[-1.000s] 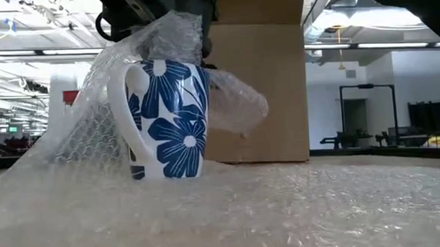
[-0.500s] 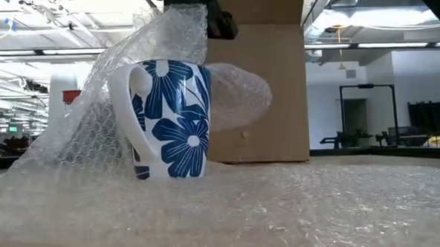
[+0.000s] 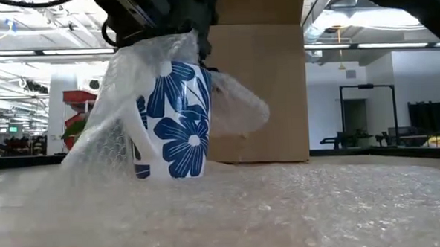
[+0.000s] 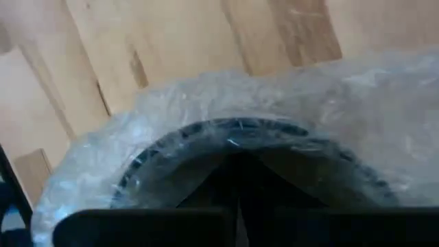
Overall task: Wrap mug
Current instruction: Wrap the blue mug with bubble wrap
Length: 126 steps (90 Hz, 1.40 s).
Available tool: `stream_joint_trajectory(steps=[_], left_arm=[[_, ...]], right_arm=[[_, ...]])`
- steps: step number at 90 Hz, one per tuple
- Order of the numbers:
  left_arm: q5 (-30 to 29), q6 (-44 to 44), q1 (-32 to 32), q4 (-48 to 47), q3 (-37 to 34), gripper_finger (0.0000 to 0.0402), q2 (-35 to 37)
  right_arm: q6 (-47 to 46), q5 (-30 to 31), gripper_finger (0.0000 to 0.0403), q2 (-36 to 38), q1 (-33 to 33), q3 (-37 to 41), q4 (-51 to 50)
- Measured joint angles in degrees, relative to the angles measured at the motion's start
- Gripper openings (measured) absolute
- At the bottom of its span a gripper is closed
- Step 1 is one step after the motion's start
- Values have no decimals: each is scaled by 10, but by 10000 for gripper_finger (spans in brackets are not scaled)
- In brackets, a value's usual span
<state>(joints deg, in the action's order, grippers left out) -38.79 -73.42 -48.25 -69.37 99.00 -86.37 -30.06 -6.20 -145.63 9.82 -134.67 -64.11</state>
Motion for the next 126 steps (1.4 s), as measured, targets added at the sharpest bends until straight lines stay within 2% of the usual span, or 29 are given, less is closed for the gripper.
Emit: stream_joint_trajectory(steps=[14,50,68,98,111,126], left_arm=[[0,-1,0,7,0,251,0],[-9,16,0,8,0,251,0],[-16,18,1,7,0,251,0],[-22,18,4,6,0,251,0],[-25,17,6,5,0,251,0],[-25,16,7,6,0,251,0]], right_arm=[[15,1,0,10,-2,-4,-10],[1,24,0,118,-7,-2,11],[-3,23,0,90,3,1,24],[12,31,0,3,10,-3,-16],[26,34,0,-1,10,-4,-25],[30,34,0,25,10,-2,-26]])
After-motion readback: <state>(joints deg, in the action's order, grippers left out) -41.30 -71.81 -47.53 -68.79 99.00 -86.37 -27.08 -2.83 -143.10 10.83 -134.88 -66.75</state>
